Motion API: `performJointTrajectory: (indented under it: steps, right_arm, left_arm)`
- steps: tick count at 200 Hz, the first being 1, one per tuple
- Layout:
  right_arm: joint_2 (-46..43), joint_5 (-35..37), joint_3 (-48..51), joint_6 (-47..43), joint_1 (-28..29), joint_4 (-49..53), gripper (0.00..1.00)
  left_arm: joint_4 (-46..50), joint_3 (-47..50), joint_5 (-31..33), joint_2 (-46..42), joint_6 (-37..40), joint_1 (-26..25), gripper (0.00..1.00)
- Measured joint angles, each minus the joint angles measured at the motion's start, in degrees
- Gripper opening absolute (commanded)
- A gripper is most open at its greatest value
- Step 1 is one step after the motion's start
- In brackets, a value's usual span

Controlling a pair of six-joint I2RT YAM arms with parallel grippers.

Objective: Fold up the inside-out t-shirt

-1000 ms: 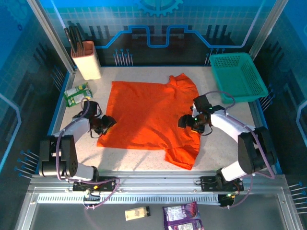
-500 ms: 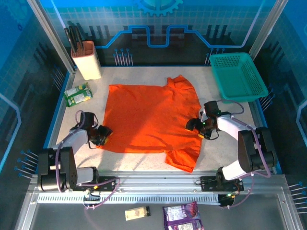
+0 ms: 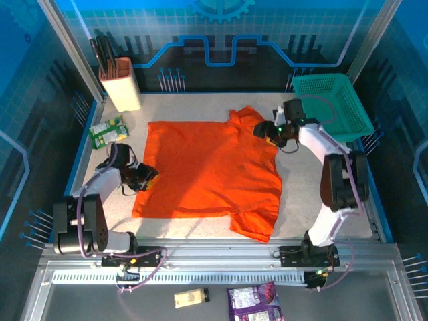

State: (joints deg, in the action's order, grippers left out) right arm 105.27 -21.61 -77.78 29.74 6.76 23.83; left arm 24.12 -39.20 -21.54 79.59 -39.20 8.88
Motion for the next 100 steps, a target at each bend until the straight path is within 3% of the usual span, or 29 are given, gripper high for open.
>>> performJointTrajectory:
  steps: [59,100]
  right_arm:
    - [25.7,-8.6,-30.1,3.8,-0.1,-4.7,0.67]
    - [39.8,-8.4,-51.7,5.7,-0.1,-1.6,0.66]
  left_arm:
    - [-0.1,0.8,-0.2,5.5,1.5,0.0,0.34]
    - [-0.5,1.2,-0.2,5.5,1.6,0.0,0.34]
